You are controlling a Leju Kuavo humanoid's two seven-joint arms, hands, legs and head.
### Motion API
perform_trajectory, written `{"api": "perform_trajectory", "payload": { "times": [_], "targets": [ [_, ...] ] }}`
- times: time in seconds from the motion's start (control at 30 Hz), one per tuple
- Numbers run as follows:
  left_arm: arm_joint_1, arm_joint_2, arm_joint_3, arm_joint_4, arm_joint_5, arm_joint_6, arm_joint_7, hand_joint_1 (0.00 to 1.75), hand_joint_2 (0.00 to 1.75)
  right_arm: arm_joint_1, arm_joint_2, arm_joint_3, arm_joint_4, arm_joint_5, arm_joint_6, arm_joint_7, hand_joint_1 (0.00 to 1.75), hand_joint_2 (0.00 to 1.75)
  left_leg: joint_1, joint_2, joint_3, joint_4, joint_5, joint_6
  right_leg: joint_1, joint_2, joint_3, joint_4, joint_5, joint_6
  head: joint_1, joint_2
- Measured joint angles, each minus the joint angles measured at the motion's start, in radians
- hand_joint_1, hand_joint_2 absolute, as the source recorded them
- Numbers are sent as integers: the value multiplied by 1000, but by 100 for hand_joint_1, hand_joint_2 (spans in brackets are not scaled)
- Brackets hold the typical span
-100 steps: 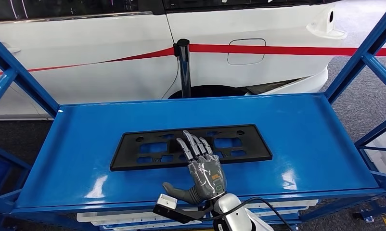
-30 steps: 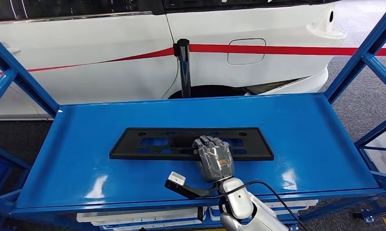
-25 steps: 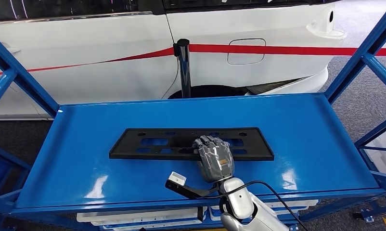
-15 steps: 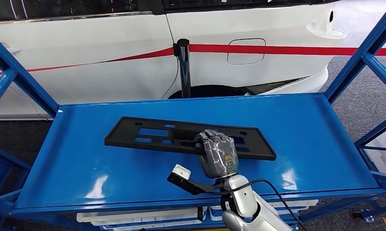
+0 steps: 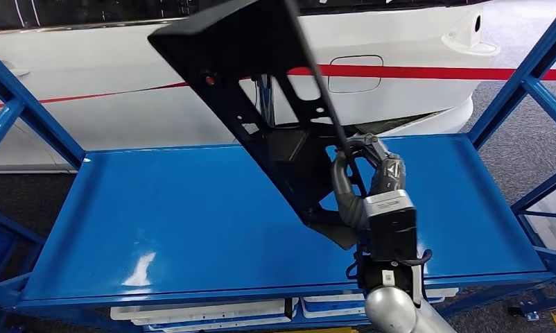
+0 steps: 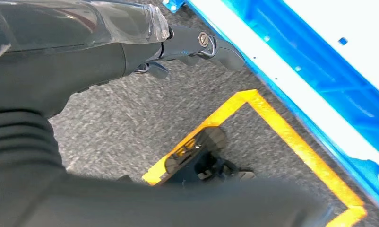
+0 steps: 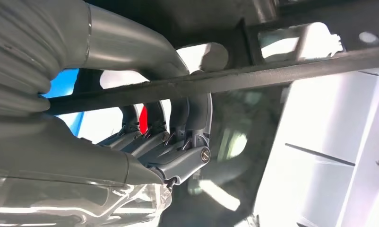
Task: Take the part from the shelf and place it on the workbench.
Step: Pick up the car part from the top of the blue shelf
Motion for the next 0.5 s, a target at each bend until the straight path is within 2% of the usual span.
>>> {"api": "perform_trajectory", "payload": {
  "times": [0.07,0.27,0.5],
  "targets": [
    [0,0,6,0,1,-6,-9,0,175,2,-6,-30,-62,-95,-3,-31,175,175,0,0,0,0,0,0,0,0,0,0,0,0,0,0],
    [0,0,25,0,11,-21,-11,0,175,11,-21,-87,-188,-245,-4,-95,175,175,0,0,0,0,0,0,0,0,0,0,0,0,0,0],
    [3,1,54,0,43,-23,-4,0,175,45,-24,-129,-272,-688,72,-272,175,175,0,0,0,0,0,0,0,0,0,0,0,0,0,0]
  ]
}}
